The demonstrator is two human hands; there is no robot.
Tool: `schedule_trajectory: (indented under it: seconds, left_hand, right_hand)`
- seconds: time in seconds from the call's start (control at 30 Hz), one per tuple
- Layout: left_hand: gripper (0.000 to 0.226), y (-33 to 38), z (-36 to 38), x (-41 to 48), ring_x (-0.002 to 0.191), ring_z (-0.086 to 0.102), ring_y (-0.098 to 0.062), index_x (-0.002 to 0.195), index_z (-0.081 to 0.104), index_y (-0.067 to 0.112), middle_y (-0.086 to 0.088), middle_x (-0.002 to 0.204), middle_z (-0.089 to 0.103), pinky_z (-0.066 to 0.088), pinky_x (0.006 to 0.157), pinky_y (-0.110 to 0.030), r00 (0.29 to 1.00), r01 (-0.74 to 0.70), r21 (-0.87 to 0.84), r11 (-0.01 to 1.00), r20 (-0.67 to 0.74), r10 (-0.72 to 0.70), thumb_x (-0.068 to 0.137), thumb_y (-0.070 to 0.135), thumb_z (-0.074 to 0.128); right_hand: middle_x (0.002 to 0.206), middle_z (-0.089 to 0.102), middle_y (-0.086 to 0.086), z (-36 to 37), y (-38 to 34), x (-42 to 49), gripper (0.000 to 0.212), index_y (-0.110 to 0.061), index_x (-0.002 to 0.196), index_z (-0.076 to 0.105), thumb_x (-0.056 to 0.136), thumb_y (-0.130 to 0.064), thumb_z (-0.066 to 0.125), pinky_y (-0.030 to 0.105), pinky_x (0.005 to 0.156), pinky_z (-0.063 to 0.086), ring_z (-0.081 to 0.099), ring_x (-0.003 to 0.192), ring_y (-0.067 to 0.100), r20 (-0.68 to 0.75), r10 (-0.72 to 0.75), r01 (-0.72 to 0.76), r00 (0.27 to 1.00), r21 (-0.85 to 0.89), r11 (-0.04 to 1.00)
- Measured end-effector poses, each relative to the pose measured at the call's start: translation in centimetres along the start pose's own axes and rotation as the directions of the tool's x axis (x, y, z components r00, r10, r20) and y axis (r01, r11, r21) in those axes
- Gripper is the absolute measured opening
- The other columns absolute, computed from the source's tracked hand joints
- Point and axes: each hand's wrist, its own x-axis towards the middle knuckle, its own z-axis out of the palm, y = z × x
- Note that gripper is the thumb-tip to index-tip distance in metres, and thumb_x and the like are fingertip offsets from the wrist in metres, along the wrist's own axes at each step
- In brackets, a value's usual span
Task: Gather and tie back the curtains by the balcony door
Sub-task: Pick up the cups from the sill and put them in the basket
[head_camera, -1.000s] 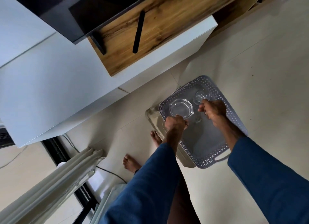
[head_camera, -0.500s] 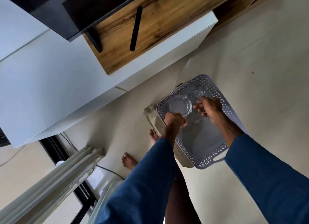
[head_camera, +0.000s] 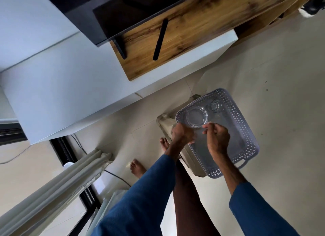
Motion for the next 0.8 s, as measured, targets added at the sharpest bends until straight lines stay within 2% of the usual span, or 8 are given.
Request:
schedule_trajectory:
  seconds: [0.13, 0.27, 0.37, 0.43, 0.53, 0.63, 0.73, 0.8]
  left_hand:
    - [0.026, -2.3, -5.2, -3.3, 0.041, 0.060, -0.004, 0.086, 0.073, 0.000, -0.003, 0.073, 0.073, 0.049, 0.043, -0.018, 0.992, -0.111, 0.023, 0.994, 0.065, 0.109, 0.095, 0.007, 0.050]
    - [0.028, -5.8, -10.5, -4.3, 0.036, 0.052, 0.003, 0.079, 0.076, 0.004, -0.006, 0.066, 0.074, 0.046, 0.048, -0.018, 0.989, -0.148, 0.060, 0.987, 0.001, 0.148, 0.091, 0.012, 0.053]
    - [0.029, -9.7, -16.1, -4.5, 0.048, 0.058, -0.011, 0.075, 0.074, 0.001, -0.011, 0.065, 0.072, 0.052, 0.056, -0.029, 0.988, -0.134, 0.080, 0.988, -0.062, 0.139, 0.088, 0.018, 0.055]
    - [0.028, -12.8, -20.0, -4.2, 0.065, 0.067, -0.027, 0.074, 0.073, 0.003, -0.013, 0.075, 0.075, 0.058, 0.066, -0.039, 0.986, -0.102, 0.058, 0.993, -0.124, 0.109, 0.085, 0.019, 0.053]
    - [0.023, -17.6, -25.8, -4.0, 0.073, 0.072, -0.027, 0.069, 0.069, 0.017, -0.006, 0.082, 0.077, 0.060, 0.075, -0.037, 0.982, -0.062, 0.027, 0.998, -0.177, 0.065, 0.083, 0.017, 0.050]
    - [0.029, -22.8, -32.0, -3.6, 0.082, 0.071, -0.032, 0.080, 0.069, 0.013, -0.011, 0.089, 0.076, 0.059, 0.080, -0.040, 0.962, -0.031, 0.029, 0.999, -0.272, 0.038, 0.078, 0.027, 0.044]
    - [0.029, -26.5, -37.7, -4.7, 0.101, 0.066, -0.039, 0.098, 0.071, 0.004, -0.020, 0.103, 0.071, 0.054, 0.083, -0.040, 0.893, 0.018, 0.135, 0.991, -0.447, 0.045, 0.086, 0.019, 0.050]
    - [0.030, -29.3, -41.3, -5.5, 0.114, 0.057, -0.038, 0.110, 0.067, 0.006, -0.019, 0.113, 0.066, 0.049, 0.092, -0.041, 0.835, 0.082, 0.302, 0.950, -0.542, 0.100, 0.084, 0.019, 0.057]
  right_hand:
    - [0.063, 0.069, -0.003, 2.7, -3.7, -4.2, 0.029, -0.012, 0.082, 0.076, 0.101, -0.015, 0.054, 0.012, 0.057, 0.044, 0.065, 0.059, 0.002, 0.019, -0.186, 0.185, 0.982, 0.022, 0.982]
    - [0.065, 0.064, -0.011, 6.8, -7.2, -8.0, 0.028, -0.019, 0.085, 0.075, 0.100, -0.026, 0.052, 0.018, 0.058, 0.045, 0.062, 0.061, 0.005, 0.201, -0.391, 0.403, 0.898, -0.025, 0.915]
    - [0.065, 0.064, -0.015, 11.6, -9.5, -11.3, 0.029, -0.022, 0.085, 0.075, 0.100, -0.032, 0.052, 0.023, 0.061, 0.051, 0.065, 0.064, 0.005, 0.368, -0.474, 0.527, 0.800, -0.052, 0.848]
    - [0.067, 0.064, -0.017, 15.4, -10.6, -13.7, 0.028, -0.022, 0.085, 0.075, 0.101, -0.029, 0.053, 0.032, 0.063, 0.055, 0.066, 0.065, 0.009, 0.476, -0.484, 0.584, 0.734, -0.078, 0.808]
    - [0.070, 0.070, -0.013, 21.1, -12.0, -17.1, 0.032, -0.021, 0.086, 0.076, 0.098, -0.034, 0.049, 0.038, 0.065, 0.056, 0.068, 0.066, 0.012, 0.599, -0.450, 0.635, 0.662, -0.131, 0.761]
    - [0.073, 0.073, -0.003, 27.4, -12.9, -21.3, 0.041, -0.018, 0.086, 0.075, 0.090, -0.043, 0.043, 0.038, 0.067, 0.055, 0.068, 0.068, 0.015, 0.681, -0.411, 0.683, 0.606, -0.179, 0.708]
    - [0.078, 0.076, 0.000, 33.3, -12.8, -24.9, 0.041, -0.017, 0.089, 0.074, 0.086, -0.044, 0.045, 0.037, 0.074, 0.056, 0.071, 0.076, 0.020, 0.766, -0.329, 0.713, 0.552, -0.229, 0.663]
    - [0.085, 0.077, 0.003, 37.0, -12.3, -27.6, 0.036, -0.016, 0.093, 0.075, 0.085, -0.040, 0.048, 0.035, 0.079, 0.057, 0.073, 0.084, 0.024, 0.828, -0.252, 0.746, 0.501, -0.266, 0.610]
